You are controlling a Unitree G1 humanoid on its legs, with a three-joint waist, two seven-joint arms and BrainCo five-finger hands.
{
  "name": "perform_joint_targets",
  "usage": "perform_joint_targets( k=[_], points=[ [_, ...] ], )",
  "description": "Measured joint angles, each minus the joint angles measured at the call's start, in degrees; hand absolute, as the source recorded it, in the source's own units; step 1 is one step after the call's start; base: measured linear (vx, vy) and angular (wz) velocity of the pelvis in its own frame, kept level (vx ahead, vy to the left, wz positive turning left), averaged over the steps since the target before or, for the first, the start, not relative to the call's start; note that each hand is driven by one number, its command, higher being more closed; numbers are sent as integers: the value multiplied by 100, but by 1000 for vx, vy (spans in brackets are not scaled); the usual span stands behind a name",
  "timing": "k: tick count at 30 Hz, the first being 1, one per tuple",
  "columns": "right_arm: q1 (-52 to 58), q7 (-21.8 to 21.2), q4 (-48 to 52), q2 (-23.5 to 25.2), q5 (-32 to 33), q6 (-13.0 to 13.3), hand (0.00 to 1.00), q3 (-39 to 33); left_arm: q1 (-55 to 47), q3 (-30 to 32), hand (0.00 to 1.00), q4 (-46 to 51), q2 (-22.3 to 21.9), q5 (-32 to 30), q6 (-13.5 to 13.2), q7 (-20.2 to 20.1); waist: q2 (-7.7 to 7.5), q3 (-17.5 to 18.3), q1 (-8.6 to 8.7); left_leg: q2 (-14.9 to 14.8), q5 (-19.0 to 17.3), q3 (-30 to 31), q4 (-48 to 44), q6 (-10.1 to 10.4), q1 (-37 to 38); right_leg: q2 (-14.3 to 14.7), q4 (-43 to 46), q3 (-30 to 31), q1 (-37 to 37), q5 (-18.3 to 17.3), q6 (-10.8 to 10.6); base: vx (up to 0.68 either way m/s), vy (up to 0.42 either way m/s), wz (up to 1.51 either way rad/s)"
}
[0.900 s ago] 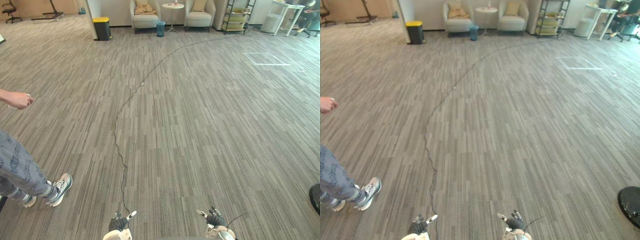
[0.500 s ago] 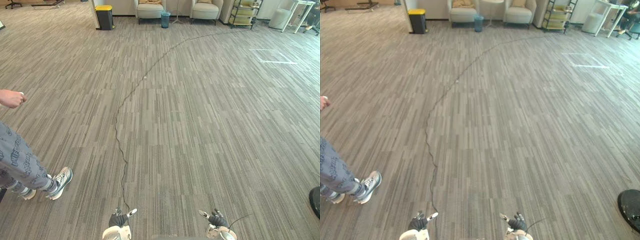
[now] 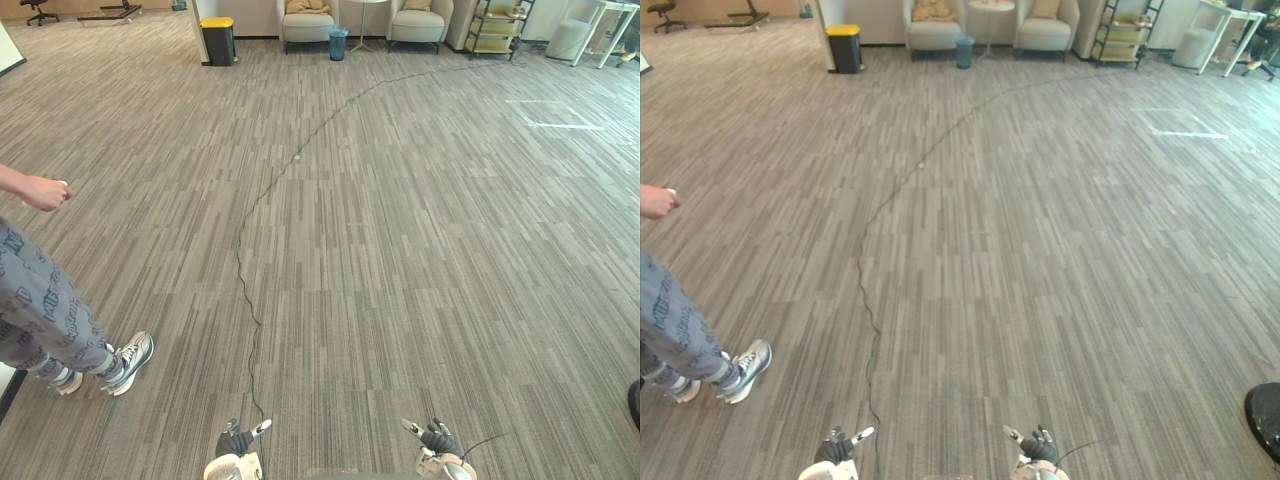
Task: Pick up cushions and gather them together orderly.
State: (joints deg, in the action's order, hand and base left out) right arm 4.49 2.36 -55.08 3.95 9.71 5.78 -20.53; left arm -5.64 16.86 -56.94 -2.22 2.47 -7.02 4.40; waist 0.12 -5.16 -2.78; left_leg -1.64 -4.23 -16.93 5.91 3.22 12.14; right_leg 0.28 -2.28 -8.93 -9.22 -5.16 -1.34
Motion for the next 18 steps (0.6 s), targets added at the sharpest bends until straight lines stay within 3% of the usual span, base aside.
perform_joint_targets(
  k=[15,17,18],
  points=[
    [-105,-6,-80,6,179,25,0,60,39,-99,0,8,94,75,1,-4,-50,-149,2,-9,-1,11,-10,-1,-44,-9,64,-2,30,-12,3,-25,-39,1],
    [-111,-6,-64,9,251,29,0,86,44,-94,0,32,109,128,4,-5,-65,-161,3,-24,-100,29,-243,-54,-227,-41,284,-18,195,-128,49,-64,-47,6],
    [-130,-6,-10,17,279,35,0,106,57,-57,0,110,118,155,4,-7,-92,-247,4,-71,-316,68,-743,-69,-479,-95,577,-56,370,-268,71,-31,-82,21]
  ],
)
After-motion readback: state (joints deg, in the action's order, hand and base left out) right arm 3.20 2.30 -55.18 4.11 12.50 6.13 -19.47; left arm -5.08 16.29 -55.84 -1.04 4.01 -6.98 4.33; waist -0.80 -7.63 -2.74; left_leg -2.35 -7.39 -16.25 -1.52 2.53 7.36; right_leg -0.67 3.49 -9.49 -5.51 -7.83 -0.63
